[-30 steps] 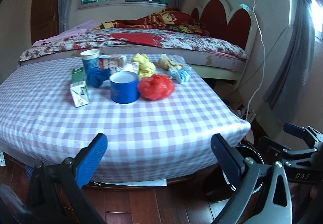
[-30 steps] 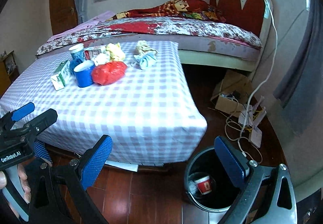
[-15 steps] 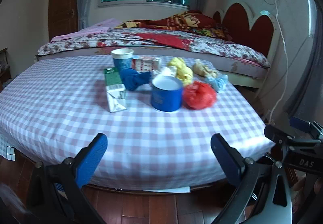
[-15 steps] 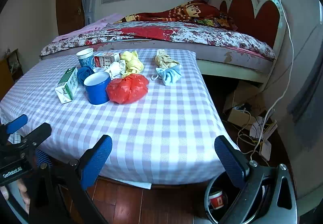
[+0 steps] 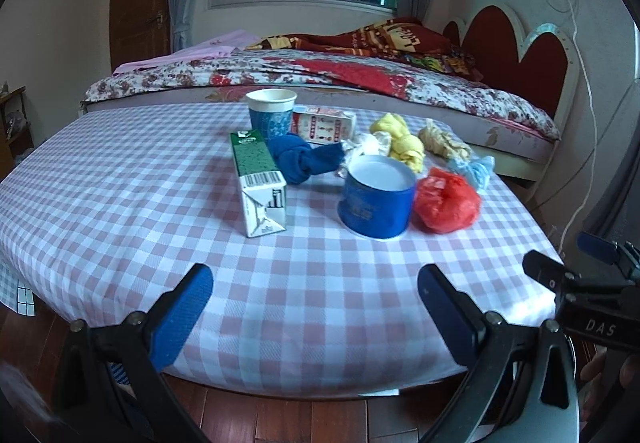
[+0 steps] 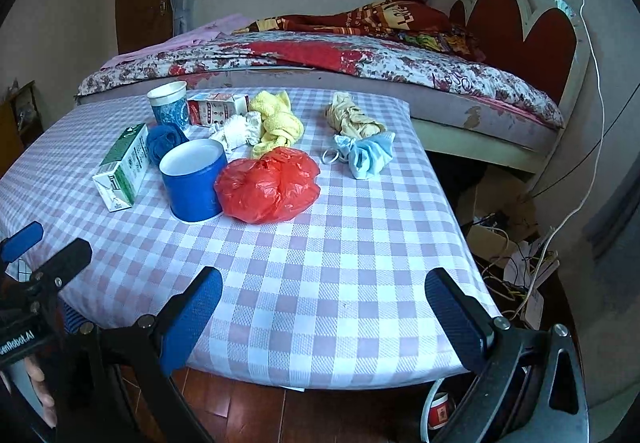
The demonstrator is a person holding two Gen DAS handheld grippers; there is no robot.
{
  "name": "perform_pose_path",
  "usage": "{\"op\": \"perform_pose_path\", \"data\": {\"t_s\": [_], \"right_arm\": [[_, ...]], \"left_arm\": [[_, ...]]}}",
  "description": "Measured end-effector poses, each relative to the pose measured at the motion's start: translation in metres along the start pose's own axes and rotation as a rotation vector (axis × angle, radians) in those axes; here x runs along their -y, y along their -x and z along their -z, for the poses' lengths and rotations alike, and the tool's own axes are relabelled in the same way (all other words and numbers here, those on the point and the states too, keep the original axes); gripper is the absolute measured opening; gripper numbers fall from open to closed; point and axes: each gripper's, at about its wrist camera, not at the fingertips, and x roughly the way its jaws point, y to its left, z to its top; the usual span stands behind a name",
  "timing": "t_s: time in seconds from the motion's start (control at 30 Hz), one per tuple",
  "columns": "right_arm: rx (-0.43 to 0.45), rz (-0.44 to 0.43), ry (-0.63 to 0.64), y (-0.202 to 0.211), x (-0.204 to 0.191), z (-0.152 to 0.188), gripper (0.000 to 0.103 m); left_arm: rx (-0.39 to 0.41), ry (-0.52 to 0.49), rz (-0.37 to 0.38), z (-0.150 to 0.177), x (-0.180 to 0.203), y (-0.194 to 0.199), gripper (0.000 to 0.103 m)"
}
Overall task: Collect trash
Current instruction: 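Grasp the red plastic bag with the right tool while the left tool grasps the green milk carton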
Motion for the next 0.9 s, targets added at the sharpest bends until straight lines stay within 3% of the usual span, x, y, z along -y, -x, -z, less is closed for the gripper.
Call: {"op": "perform_pose_path", "data": {"t_s": [0.5,0.67,0.87,0.9], "right_arm": [[-0.028,-0.086,0.037,-0.072,-0.025,-0.038,0.102],[-0.056,-0.098,0.05,-0.097,-0.029,-0.049,0.102],[-0.089,-0.12,0.048,-0.111,-0.029,-0.052,0.079],[-0.091,-0.126,0.047,-0.111,-0.028,-0.052,0.071]], "left_arm": [[-0.005,0.057,-0.083,-0.036,-0.028,-0.059,0.102],[-0.029,0.089,-0.078,-0.048,-0.035,-0.083,0.096],[-0.082,0.072,-0.081,-0.053,-0.036,-0.102,0.077],[-0.087,0.069,-0.081,-0.053,-0.036,-0.103,0.067]]}}
